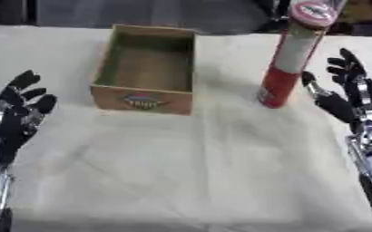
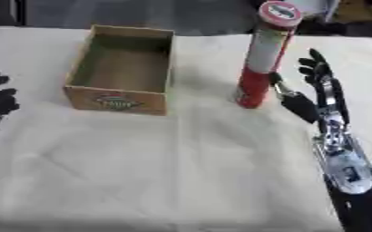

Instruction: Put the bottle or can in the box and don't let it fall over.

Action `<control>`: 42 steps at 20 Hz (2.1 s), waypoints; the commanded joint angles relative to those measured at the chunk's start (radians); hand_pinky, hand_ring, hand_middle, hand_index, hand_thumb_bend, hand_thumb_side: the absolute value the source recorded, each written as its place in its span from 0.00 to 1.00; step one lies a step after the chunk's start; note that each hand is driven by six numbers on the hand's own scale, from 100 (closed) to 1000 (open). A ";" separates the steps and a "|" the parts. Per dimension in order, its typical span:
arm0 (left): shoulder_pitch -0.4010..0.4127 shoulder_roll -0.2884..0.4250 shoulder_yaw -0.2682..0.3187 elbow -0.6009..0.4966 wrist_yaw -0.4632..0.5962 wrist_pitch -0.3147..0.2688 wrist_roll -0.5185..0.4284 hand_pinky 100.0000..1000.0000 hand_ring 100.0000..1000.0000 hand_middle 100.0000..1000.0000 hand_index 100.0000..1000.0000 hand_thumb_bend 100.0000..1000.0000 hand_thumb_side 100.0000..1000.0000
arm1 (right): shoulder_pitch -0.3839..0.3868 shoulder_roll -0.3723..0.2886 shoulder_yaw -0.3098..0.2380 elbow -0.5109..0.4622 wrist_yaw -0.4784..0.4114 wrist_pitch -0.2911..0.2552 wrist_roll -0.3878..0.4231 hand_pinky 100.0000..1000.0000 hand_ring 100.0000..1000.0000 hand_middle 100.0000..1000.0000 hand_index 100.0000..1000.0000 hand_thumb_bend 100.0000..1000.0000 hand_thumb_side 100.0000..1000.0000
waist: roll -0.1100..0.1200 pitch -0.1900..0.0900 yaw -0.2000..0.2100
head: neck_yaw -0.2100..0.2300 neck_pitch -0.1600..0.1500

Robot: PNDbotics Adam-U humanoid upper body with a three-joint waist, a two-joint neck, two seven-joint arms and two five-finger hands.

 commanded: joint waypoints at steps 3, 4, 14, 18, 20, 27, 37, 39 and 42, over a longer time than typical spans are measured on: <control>-0.004 0.014 -0.001 -0.014 0.000 -0.002 -0.004 0.73 0.84 0.87 0.95 0.70 0.60 | -0.016 -0.015 0.000 -0.010 -0.003 -0.006 0.006 0.91 0.86 0.83 1.00 0.36 0.34 | 0.010 -0.028 0.001 | -0.002 -0.001; -0.004 0.014 -0.001 -0.014 0.000 -0.002 -0.004 0.73 0.84 0.87 0.95 0.70 0.60 | -0.016 -0.014 0.001 -0.010 -0.004 -0.006 0.007 0.91 0.86 0.83 1.00 0.36 0.34 | 0.010 -0.029 0.001 | -0.002 -0.001; -0.005 0.014 -0.003 -0.014 0.000 -0.003 -0.006 0.73 0.84 0.87 0.96 0.70 0.60 | -0.032 -0.008 0.014 0.002 -0.004 -0.006 0.019 0.91 0.86 0.83 1.00 0.36 0.35 | 0.013 -0.027 -0.001 | -0.005 -0.001; -0.005 0.014 -0.004 -0.013 0.000 -0.004 -0.008 0.73 0.84 0.87 0.96 0.70 0.60 | -0.064 -0.005 0.025 0.030 -0.001 -0.003 0.028 0.91 0.86 0.83 1.00 0.36 0.35 | 0.016 -0.027 0.000 | -0.010 -0.002; -0.006 0.014 -0.004 -0.013 0.001 -0.004 -0.008 0.73 0.84 0.87 0.96 0.70 0.60 | -0.082 -0.001 0.029 0.052 0.004 -0.002 0.032 0.91 0.86 0.83 1.00 0.36 0.35 | 0.018 -0.027 0.001 | -0.013 -0.003; -0.009 0.013 -0.006 -0.014 0.002 -0.006 -0.010 0.73 0.84 0.87 0.96 0.70 0.60 | -0.126 0.020 0.027 0.124 0.020 -0.016 0.021 0.91 0.86 0.83 1.00 0.37 0.35 | 0.022 -0.025 0.006 | -0.016 -0.003; -0.011 0.012 -0.008 -0.013 0.003 -0.007 -0.012 0.73 0.84 0.87 0.96 0.70 0.60 | -0.170 0.042 0.028 0.168 0.013 -0.033 0.011 0.90 0.85 0.82 1.00 0.37 0.35 | 0.022 -0.024 0.011 | -0.018 -0.004; -0.010 0.012 -0.008 -0.013 0.002 -0.007 -0.013 0.73 0.84 0.87 0.96 0.70 0.60 | -0.176 0.046 0.030 0.172 0.012 -0.036 0.013 0.90 0.85 0.82 1.00 0.37 0.35 | 0.022 -0.024 0.012 | -0.018 -0.003; -0.011 0.012 -0.008 -0.013 0.002 -0.007 -0.013 0.73 0.84 0.87 0.96 0.70 0.60 | -0.184 0.051 0.032 0.177 0.012 -0.039 0.016 0.90 0.85 0.82 1.00 0.37 0.35 | 0.022 -0.023 0.014 | -0.019 -0.003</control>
